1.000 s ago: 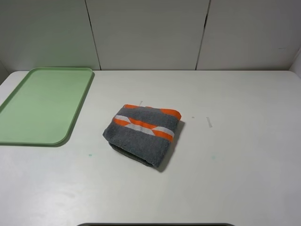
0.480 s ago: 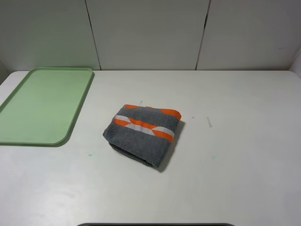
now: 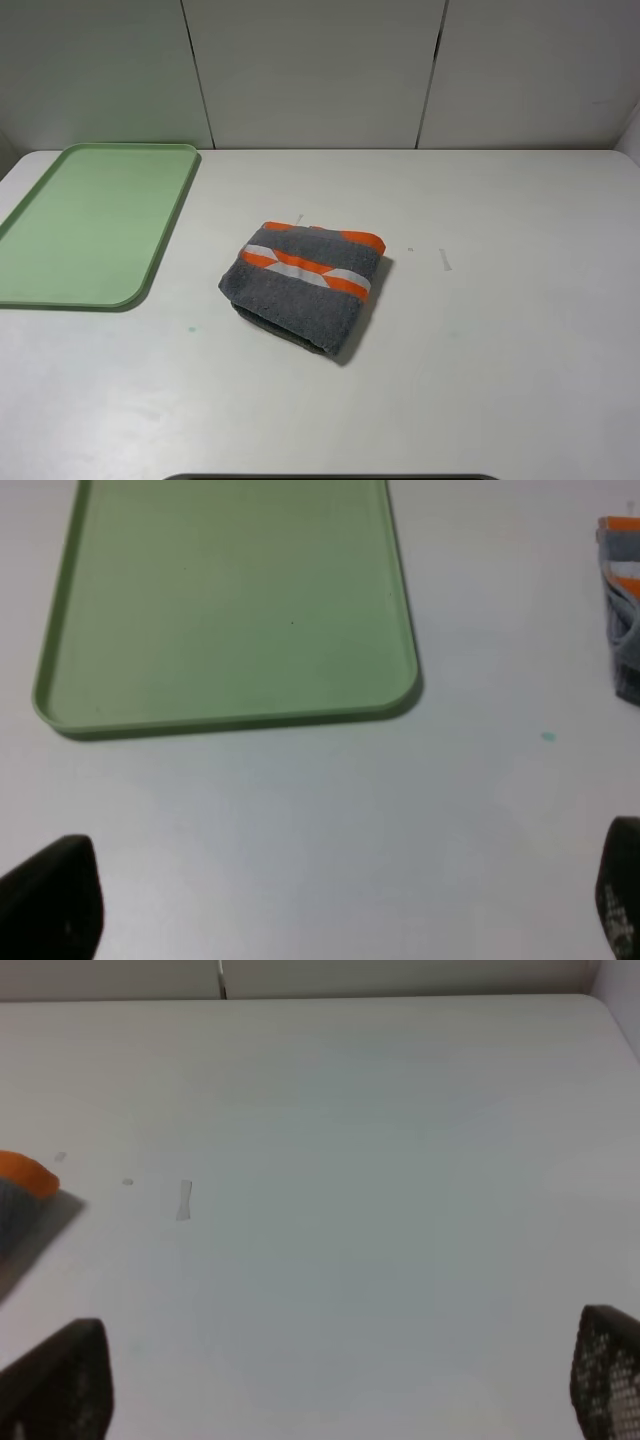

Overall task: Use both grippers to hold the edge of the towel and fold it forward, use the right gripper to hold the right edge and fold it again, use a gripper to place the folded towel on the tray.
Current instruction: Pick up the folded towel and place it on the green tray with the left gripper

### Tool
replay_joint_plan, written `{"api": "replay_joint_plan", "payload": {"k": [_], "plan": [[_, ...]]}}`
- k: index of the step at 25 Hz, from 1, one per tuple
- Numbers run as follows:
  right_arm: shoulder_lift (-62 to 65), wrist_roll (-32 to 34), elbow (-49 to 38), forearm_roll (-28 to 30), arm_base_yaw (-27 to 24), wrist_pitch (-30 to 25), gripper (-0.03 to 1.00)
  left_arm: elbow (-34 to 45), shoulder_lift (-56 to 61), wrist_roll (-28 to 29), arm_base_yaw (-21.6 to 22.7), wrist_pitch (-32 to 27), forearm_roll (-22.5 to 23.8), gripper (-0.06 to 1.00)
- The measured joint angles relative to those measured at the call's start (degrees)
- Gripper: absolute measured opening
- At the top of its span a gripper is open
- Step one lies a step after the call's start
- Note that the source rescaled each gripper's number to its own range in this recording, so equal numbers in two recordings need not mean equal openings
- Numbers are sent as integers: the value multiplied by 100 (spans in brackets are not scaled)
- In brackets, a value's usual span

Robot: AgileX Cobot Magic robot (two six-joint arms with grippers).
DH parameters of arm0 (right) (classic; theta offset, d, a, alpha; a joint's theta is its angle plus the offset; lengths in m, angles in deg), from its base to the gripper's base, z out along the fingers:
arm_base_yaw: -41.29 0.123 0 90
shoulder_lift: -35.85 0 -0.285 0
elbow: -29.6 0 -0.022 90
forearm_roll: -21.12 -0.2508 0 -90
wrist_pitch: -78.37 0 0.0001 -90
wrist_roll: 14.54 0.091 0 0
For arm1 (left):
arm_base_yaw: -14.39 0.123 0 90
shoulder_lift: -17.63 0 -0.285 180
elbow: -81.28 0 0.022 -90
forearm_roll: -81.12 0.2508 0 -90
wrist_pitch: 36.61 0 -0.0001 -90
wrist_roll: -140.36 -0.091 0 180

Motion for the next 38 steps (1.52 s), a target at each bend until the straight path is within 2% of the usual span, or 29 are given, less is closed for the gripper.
{"api": "replay_joint_plan", "payload": {"k": [38], "plan": [[0, 5, 0, 0, 0, -7, 100, 0, 0, 0, 0, 0, 0, 99]]}}
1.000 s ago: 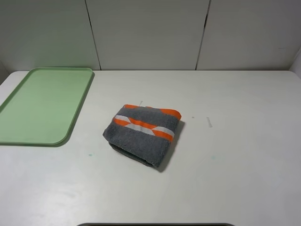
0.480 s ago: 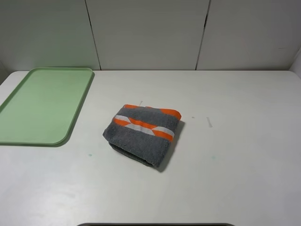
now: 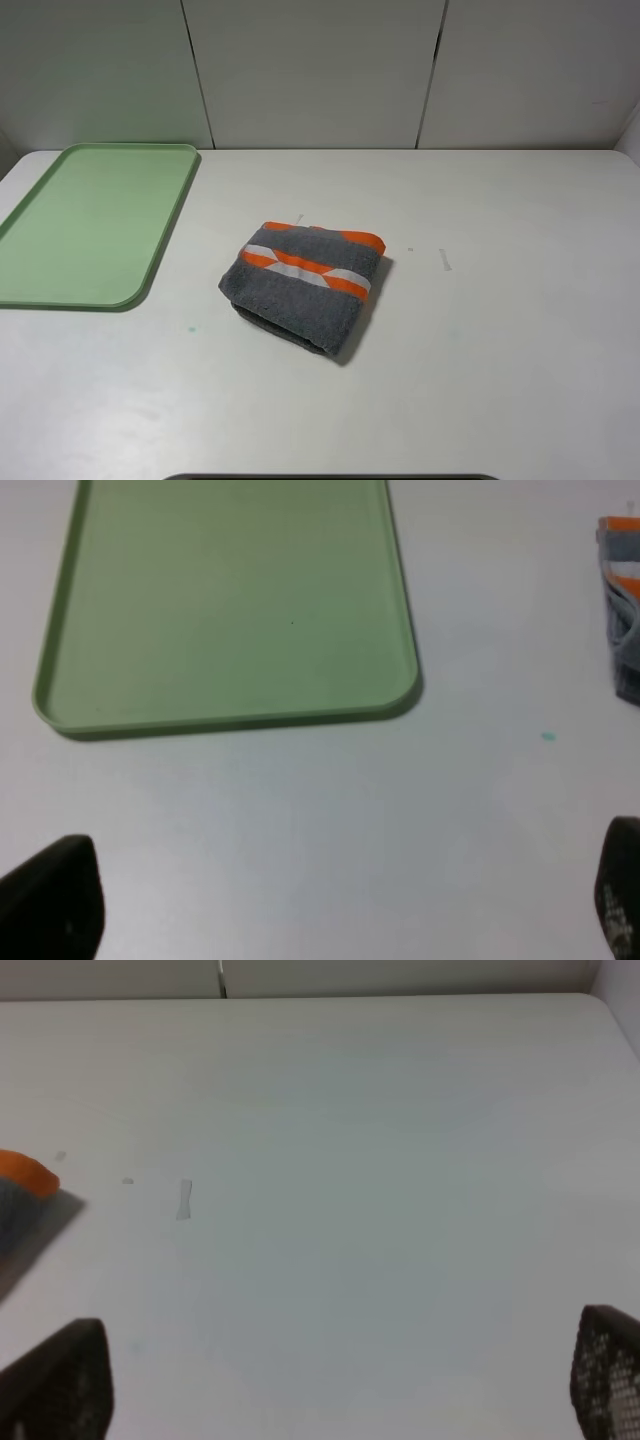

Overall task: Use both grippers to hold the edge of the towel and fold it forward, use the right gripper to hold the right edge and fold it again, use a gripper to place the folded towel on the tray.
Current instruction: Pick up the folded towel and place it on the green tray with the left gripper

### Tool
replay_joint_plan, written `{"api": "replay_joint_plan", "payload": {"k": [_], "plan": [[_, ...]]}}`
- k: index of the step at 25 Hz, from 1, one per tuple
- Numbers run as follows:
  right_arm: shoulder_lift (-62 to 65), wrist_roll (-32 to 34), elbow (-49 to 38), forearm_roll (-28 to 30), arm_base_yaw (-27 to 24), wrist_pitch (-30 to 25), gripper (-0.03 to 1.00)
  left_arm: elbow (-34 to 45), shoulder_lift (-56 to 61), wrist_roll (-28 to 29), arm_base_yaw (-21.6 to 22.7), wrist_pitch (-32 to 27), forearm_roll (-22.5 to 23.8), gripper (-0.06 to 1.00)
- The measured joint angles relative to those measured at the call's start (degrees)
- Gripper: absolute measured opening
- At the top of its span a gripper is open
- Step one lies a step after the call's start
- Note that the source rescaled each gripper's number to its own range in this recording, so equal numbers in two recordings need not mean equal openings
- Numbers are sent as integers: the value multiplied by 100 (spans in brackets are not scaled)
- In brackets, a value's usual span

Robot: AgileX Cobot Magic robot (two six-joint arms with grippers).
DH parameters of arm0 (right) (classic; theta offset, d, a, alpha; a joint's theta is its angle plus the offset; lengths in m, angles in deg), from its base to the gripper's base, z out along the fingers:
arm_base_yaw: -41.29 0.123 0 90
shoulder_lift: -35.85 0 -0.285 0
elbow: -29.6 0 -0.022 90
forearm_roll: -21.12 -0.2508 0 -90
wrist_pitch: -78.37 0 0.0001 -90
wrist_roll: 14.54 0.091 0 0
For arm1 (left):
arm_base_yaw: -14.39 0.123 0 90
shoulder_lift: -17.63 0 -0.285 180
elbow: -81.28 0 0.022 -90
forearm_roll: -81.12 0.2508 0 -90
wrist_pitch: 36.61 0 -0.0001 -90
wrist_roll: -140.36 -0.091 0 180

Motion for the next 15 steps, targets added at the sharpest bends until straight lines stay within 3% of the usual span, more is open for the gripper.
{"api": "replay_joint_plan", "payload": {"k": [15], "plan": [[0, 83, 0, 76, 0, 5, 100, 0, 0, 0, 0, 0, 0, 99]]}}
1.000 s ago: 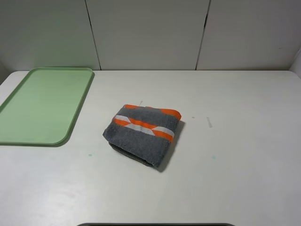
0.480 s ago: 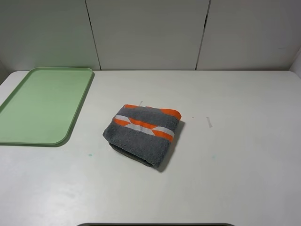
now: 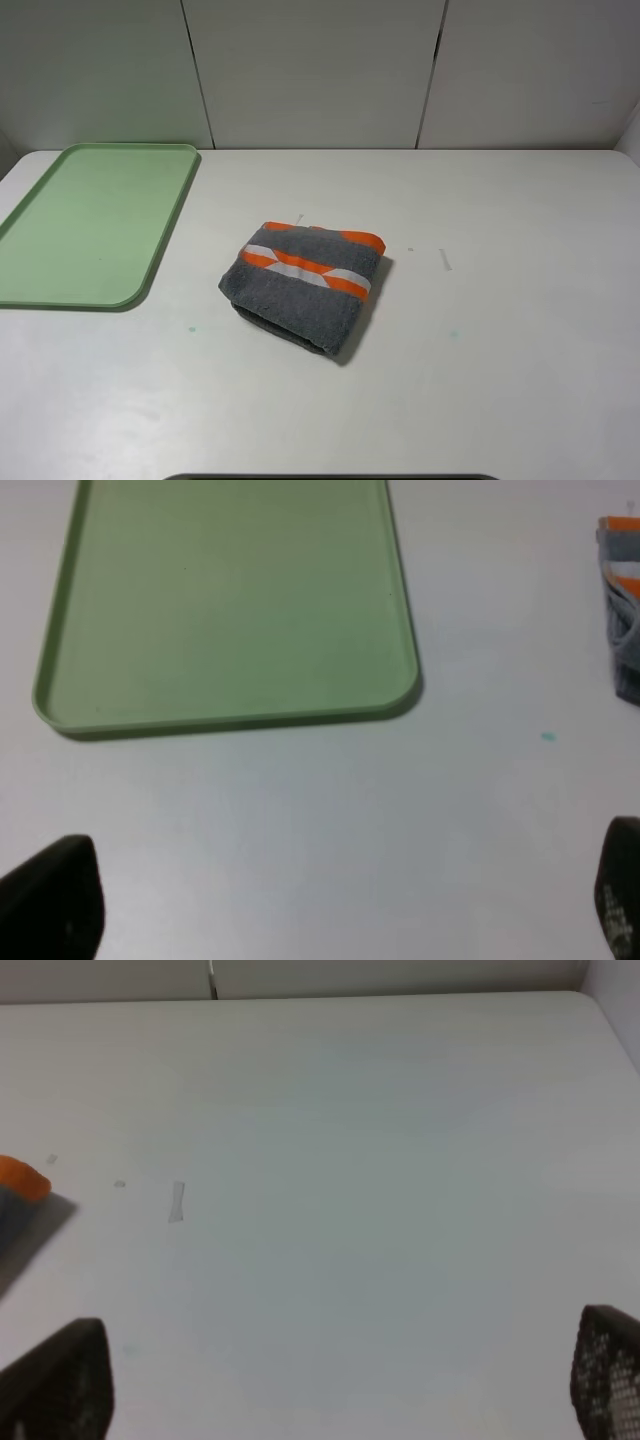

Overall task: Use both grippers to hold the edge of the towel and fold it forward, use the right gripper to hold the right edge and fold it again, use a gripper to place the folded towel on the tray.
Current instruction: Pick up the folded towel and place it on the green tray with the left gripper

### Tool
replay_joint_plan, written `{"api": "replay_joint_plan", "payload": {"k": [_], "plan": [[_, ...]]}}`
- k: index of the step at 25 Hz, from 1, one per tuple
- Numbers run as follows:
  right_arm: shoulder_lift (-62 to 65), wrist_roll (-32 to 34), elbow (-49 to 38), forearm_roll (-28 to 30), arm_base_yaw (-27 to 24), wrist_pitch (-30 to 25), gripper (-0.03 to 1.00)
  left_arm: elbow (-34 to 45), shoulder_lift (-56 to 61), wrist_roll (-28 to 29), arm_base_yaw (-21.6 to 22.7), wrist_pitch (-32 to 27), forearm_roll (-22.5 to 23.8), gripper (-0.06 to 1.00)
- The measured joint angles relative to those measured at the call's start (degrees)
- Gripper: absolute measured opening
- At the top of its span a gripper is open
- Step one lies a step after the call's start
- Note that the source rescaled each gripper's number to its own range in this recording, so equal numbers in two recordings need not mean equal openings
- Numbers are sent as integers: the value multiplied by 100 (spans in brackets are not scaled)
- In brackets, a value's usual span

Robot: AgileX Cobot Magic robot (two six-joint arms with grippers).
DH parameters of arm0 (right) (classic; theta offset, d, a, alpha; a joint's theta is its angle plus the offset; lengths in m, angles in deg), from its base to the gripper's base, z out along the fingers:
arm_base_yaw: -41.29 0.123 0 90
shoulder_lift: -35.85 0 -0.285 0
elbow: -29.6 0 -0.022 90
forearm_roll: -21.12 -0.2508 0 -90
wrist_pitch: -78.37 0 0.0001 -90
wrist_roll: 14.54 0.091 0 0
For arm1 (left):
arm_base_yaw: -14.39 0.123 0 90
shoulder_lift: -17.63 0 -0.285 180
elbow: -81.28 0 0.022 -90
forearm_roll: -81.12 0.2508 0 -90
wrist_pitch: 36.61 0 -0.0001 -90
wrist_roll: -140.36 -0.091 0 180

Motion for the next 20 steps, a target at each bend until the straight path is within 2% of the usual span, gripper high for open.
{"api": "replay_joint_plan", "payload": {"k": [10, 16, 20], "plan": [[0, 0, 0, 4, 0, 0, 100, 0, -61, 0, 0, -7, 0, 99], [0, 0, 0, 4, 0, 0, 100, -181, -1090, -71, 0, 103, 0, 98], [0, 0, 0, 4, 0, -6, 100, -335, -1964, -346, 0, 582, -156, 98]]}}
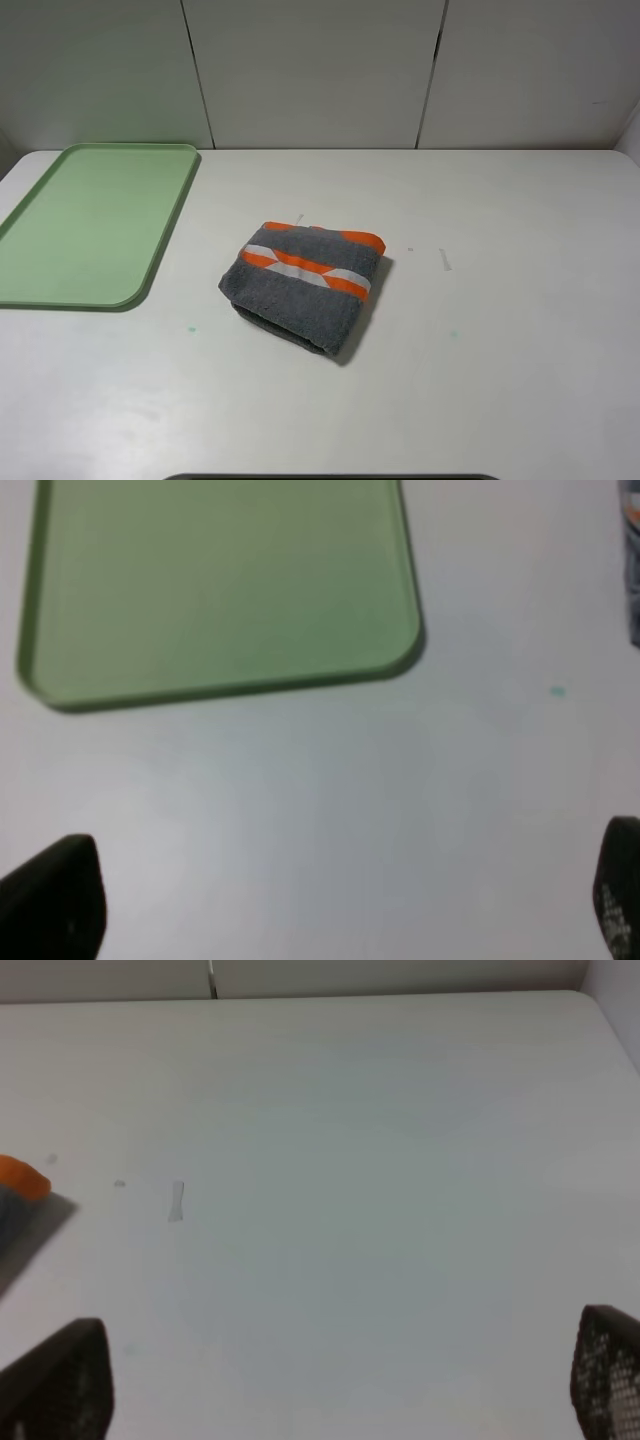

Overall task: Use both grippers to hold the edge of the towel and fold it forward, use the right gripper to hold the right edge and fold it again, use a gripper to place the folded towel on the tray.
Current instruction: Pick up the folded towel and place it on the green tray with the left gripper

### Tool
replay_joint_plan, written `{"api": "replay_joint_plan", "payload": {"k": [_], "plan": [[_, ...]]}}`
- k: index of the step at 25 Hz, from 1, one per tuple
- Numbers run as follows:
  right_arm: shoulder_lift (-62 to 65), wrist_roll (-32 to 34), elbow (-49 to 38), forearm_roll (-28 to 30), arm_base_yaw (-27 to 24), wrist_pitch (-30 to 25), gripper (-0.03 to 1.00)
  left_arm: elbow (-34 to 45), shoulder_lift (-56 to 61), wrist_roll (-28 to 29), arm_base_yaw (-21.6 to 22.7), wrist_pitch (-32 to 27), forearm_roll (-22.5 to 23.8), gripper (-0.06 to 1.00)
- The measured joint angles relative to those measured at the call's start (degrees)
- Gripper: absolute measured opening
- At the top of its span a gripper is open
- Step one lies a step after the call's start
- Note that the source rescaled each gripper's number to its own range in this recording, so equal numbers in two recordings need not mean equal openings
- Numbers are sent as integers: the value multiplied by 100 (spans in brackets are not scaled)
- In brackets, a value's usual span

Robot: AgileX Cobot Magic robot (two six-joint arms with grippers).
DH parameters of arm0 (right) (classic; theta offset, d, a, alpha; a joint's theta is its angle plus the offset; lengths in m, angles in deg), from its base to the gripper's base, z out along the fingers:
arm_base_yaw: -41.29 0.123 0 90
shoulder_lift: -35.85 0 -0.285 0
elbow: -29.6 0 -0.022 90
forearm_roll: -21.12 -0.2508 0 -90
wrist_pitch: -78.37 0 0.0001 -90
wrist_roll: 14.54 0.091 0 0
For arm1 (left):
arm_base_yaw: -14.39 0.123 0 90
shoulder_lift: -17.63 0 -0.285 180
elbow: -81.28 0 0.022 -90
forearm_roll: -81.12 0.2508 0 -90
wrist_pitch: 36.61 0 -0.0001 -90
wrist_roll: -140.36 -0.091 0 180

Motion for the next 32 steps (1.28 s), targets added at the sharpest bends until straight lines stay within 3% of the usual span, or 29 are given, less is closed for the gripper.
{"api": "replay_joint_plan", "payload": {"k": [12, 19, 22, 32], "plan": [[0, 0, 0, 3, 0, 0, 100, -96, -2281, -362, 0, 2094, -839, 98], [0, 0, 0, 3, 0, 0, 100, -96, -3817, -1140, -29, 3005, -2318, 98], [0, 0, 0, 3, 0, 0, 100, -96, -4599, -1428, -379, 3413, -2670, 98], [0, 0, 0, 3, 0, 5, 100, -894, -6501, -1438, -1273, 3831, -2785, 98]]}}
